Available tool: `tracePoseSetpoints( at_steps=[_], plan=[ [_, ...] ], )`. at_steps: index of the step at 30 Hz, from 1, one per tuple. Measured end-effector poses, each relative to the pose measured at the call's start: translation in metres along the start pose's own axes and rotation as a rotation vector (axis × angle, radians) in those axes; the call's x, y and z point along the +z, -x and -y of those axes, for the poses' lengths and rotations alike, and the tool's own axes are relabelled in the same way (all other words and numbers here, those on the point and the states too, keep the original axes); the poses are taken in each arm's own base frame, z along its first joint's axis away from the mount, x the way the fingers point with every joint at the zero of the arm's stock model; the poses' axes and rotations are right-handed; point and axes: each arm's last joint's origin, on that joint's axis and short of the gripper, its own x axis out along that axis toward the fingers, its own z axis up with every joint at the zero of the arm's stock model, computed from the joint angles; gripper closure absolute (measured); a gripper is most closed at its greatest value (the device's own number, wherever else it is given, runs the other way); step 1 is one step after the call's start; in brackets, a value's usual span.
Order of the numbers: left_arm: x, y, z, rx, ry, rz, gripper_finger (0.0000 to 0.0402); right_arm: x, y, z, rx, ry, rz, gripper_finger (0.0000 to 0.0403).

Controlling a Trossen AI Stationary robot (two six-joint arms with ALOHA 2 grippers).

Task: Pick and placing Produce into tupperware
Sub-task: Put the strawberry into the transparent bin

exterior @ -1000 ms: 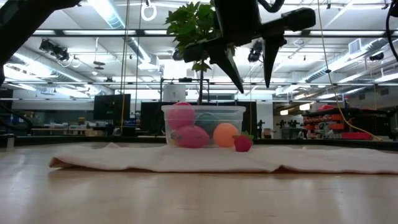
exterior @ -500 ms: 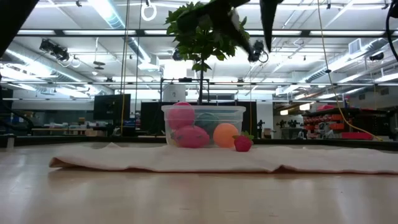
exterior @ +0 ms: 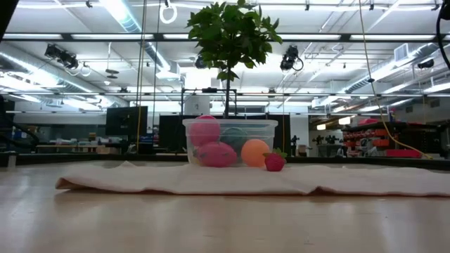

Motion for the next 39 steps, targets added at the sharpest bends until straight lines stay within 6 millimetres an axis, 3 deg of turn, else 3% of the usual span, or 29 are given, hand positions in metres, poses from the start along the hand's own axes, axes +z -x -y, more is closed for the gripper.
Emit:
tracePoseSetpoints(
  at_steps=[6,11,14,20,26,31,35,39],
  plan=[
    [0.031,0.003,0.013,-0.309,-0.006,0.271,0.0392,0.0,0.0,0.0,0.0,-0.001,0.0,0.0115],
    [0.042,0.014,0.011,-0.543,-0.048,0.607,0.0396,0.0,0.0,0.0,0.001,-0.01,0.0,0.0115],
    [0.042,0.024,0.005,-0.592,-0.037,0.796,0.0394,0.0,0.0,0.0,0.001,-0.026,-0.001,0.0115],
    [0.02,0.035,-0.014,-0.603,-0.062,1.0,0.0397,-0.001,0.0,0.0,0.004,-0.041,-0.02,0.0115],
    [-0.017,0.036,-0.044,-0.562,-0.031,1.014,0.0395,-0.001,0.0,0.0,0.006,-0.045,-0.033,0.0115],
    [-0.025,0.048,-0.061,-0.517,-0.042,0.923,0.0396,-0.001,0.0,0.0,0.006,-0.054,-0.035,0.0115],
    [-0.013,0.079,-0.071,-0.394,-0.138,0.918,0.0397,-0.001,0.0,0.0,0.005,-0.074,-0.037,0.0115],
    [0.0,0.125,-0.086,-0.293,-0.205,0.904,0.0396,0.0,0.0,0.0,0.003,-0.083,-0.034,0.0115]
  ],
)
